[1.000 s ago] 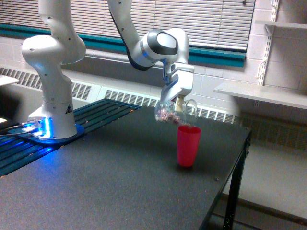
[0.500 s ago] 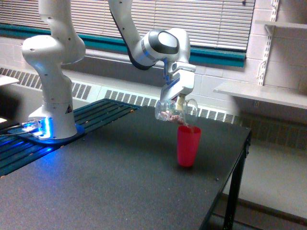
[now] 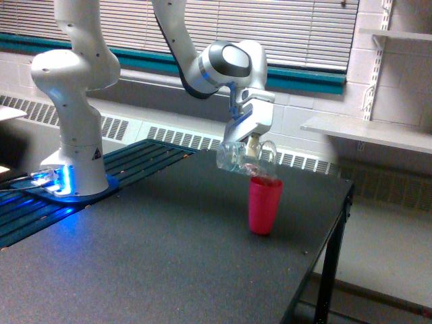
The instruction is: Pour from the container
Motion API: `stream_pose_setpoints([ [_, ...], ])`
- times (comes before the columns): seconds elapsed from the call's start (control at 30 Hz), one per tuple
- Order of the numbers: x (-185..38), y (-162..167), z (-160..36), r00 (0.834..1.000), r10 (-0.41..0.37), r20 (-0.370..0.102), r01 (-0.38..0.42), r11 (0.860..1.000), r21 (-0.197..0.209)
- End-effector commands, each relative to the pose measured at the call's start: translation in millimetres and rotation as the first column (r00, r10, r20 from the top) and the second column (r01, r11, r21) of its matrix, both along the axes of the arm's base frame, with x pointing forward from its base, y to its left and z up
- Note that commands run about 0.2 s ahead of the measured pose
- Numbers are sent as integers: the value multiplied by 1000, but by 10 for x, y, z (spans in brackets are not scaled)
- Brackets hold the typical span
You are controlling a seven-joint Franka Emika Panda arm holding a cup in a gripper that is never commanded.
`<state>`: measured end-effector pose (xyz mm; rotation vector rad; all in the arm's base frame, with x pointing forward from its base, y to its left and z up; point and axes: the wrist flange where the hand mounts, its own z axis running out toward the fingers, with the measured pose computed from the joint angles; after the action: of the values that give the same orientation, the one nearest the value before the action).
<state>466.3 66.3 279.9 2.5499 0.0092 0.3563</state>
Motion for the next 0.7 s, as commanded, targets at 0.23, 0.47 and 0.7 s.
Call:
stream_pose_setpoints([
  [0.23,-14,-39,8,1000,-2,2,2,1000,-11],
  [0.47,-17,-58,49,1000,-8,14,8,1000,-4],
  [0.7,4,-93,164,999,-16,35,16,1000,6],
])
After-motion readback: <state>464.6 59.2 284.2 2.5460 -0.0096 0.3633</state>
